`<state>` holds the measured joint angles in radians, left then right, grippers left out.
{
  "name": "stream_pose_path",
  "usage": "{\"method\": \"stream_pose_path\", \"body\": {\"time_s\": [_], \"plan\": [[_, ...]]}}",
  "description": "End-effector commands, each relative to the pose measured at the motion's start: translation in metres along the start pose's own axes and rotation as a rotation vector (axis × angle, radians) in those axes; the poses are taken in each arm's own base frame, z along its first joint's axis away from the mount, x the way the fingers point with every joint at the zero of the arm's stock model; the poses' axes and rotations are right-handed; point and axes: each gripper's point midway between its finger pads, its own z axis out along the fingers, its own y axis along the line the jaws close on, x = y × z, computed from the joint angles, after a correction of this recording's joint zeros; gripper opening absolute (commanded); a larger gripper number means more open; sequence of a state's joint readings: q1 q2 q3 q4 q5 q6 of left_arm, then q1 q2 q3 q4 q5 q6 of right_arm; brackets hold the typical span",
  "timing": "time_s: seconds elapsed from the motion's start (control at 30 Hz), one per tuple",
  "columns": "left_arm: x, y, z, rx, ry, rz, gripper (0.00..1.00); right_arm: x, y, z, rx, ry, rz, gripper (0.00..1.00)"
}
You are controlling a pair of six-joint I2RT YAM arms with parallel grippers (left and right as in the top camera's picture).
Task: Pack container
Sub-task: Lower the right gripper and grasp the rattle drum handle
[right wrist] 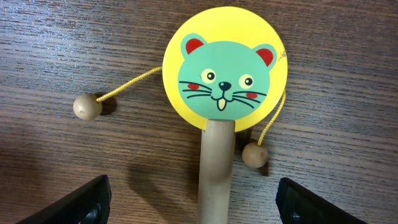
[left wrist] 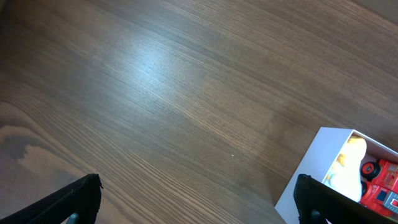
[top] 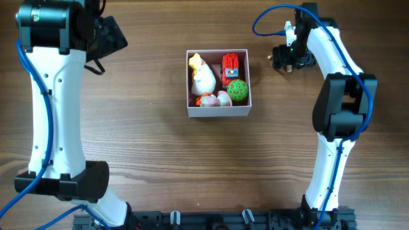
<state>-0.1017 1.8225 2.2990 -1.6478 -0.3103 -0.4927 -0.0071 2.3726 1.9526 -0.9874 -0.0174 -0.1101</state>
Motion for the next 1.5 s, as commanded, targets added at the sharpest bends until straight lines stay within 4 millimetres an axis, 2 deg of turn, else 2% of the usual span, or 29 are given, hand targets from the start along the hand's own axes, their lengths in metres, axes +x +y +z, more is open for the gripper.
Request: {"method": "stream_pose_path", "body": {"time_s": [0.0, 0.17, 0.5, 0.57, 0.67, 0.73, 0.9, 1.1, 1.17, 1.27, 1.47], "plan": [[-0.003, 0.002, 0.003, -0.02, -0.007, -0.018, 1.0, 0.011, -0.002, 0.016, 0.013, 0.044, 0.006, 0.85], [-0.003, 0.002, 0.003, -0.02, -0.007, -0.018, 1.0, 0.021, -0.001, 0.023, 0.009, 0.075, 0.006, 0.85], [-0.003, 0.002, 0.003, -0.02, -0.007, -0.018, 1.0, 0.014, -0.001, 0.023, 0.013, 0.045, 0.007, 0.82], [-0.003, 0.002, 0.003, -0.02, -0.007, -0.018, 1.0, 0.012, -0.002, 0.023, 0.013, 0.038, 0.008, 0.77], [-0.003, 0.002, 0.003, -0.02, -0.007, -0.018, 1.0, 0.011, -0.002, 0.023, 0.014, 0.035, 0.016, 0.53], [-0.003, 0.002, 0.003, -0.02, -0.007, -0.018, 1.0, 0.011, -0.002, 0.023, 0.015, 0.035, 0.022, 0.44], [-0.003, 0.002, 0.003, -0.02, -0.007, -0.018, 1.0, 0.011, -0.002, 0.023, 0.018, 0.035, 0.033, 0.4], [-0.003, 0.002, 0.003, -0.02, -0.007, -0.018, 1.0, 0.011, -0.003, 0.023, 0.023, 0.034, 0.033, 0.26], [-0.003, 0.002, 0.003, -0.02, -0.007, -0.018, 1.0, 0.011, -0.006, 0.023, 0.04, 0.033, 0.033, 0.17], [-0.003, 0.002, 0.003, -0.02, -0.007, -0.018, 1.0, 0.011, -0.01, 0.023, 0.065, 0.036, 0.032, 0.1], [-0.003, 0.002, 0.003, -0.02, -0.007, -0.018, 1.0, 0.006, -0.016, 0.017, 0.094, 0.026, 0.033, 0.06]]}}
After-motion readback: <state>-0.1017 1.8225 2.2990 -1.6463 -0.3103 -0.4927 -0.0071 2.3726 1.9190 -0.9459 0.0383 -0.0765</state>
